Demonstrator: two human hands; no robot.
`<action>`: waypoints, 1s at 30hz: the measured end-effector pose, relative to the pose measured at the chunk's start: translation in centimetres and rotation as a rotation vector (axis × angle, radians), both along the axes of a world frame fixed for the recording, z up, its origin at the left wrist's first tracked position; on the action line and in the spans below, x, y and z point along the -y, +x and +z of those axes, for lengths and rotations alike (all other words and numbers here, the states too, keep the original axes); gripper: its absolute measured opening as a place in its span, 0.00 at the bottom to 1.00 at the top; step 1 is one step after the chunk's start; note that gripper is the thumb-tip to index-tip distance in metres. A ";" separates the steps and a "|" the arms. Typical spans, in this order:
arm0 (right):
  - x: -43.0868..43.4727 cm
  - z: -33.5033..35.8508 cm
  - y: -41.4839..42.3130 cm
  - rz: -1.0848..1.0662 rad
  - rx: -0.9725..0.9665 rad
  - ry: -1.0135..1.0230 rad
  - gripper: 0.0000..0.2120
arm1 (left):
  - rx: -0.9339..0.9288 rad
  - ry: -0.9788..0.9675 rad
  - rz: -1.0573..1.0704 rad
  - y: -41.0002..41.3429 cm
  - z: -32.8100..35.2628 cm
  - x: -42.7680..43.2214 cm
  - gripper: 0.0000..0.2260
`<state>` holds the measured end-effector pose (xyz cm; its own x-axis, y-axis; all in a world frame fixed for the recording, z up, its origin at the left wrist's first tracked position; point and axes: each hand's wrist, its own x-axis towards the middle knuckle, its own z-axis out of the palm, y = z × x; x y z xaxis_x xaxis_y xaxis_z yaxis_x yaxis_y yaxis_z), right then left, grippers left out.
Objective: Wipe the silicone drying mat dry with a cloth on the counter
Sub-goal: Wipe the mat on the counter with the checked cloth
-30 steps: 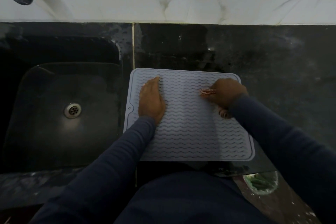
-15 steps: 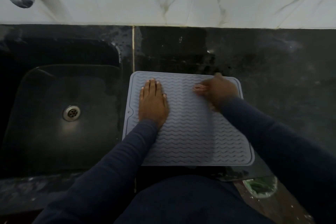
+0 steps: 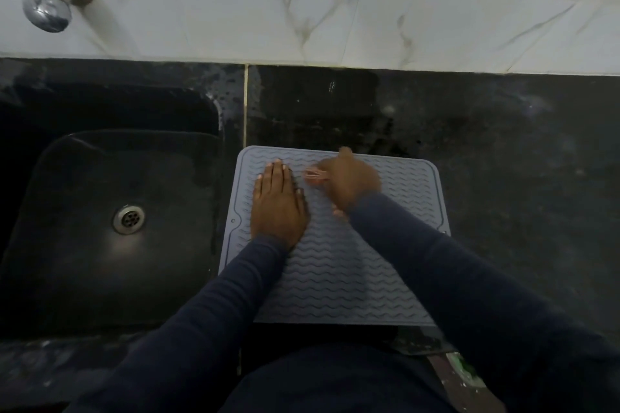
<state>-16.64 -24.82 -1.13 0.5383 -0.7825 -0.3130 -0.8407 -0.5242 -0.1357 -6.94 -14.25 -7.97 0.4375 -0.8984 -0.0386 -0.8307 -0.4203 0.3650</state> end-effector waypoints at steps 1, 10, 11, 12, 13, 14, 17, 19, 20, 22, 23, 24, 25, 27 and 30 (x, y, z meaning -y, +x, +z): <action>1.0 0.2 -2.0 -0.021 -0.025 0.006 0.17 | 0.009 0.004 0.001 0.0 0.0 0.0 0.28; 4.3 1.4 -2.9 -0.177 0.056 0.052 0.16 | 0.063 0.059 -0.036 0.2 0.3 1.1 0.32; 3.2 0.6 -1.0 -0.116 0.078 0.057 0.14 | 0.043 0.054 -0.042 0.4 0.5 1.3 0.34; 1.8 0.1 0.7 -0.070 0.075 0.070 0.13 | 0.023 0.048 -0.049 0.5 0.5 1.4 0.34; 0.7 -0.3 2.0 -0.042 0.041 0.069 0.14 | 0.007 0.039 -0.053 0.7 0.5 1.4 0.35; -0.1 -0.5 2.6 -0.020 -0.005 0.033 0.15 | 0.001 0.033 -0.051 0.8 0.4 1.3 0.35; 0.1 -0.5 0.7 -0.010 -0.029 -0.072 0.16 | 0.008 0.024 -0.028 0.8 0.0 1.3 0.34; 1.6 -0.3 -2.4 -0.043 -0.040 -0.052 0.18 | -0.001 0.013 -0.017 0.9 -0.2 1.3 0.33; 2.5 0.1 -3.9 -0.086 -0.061 -0.030 0.18 | 0.000 0.009 -0.022 0.9 -0.2 1.4 0.32; 4.5 1.1 -6.4 -0.178 -0.125 0.001 0.18 | 0.015 0.003 -0.031 0.8 -0.3 1.3 0.30; 5.4 1.6 -7.0 -0.202 -0.158 0.020 0.17 | 0.023 -0.002 -0.031 0.8 -0.2 1.3 0.29; 6.1 2.1 -7.1 -0.217 -0.169 0.037 0.16 | 0.028 -0.004 -0.028 0.7 -0.2 1.3 0.28; 6.4 2.5 -6.6 -0.231 -0.135 0.047 0.14 | 0.033 -0.003 -0.024 0.6 -0.2 1.3 0.28; 5.8 2.7 -4.0 -0.212 -0.017 0.020 0.11 | 0.038 0.016 -0.018 0.5 -0.2 1.4 0.28; 2.7 1.7 1.6 -0.069 0.041 -0.011 0.10 | 0.047 0.055 -0.036 0.6 -0.1 1.4 0.29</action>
<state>-15.04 -27.55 0.59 0.4951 -0.8215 -0.2830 -0.8688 -0.4665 -0.1658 -6.39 -15.69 -8.04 0.4078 -0.9105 -0.0686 -0.8613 -0.4085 0.3022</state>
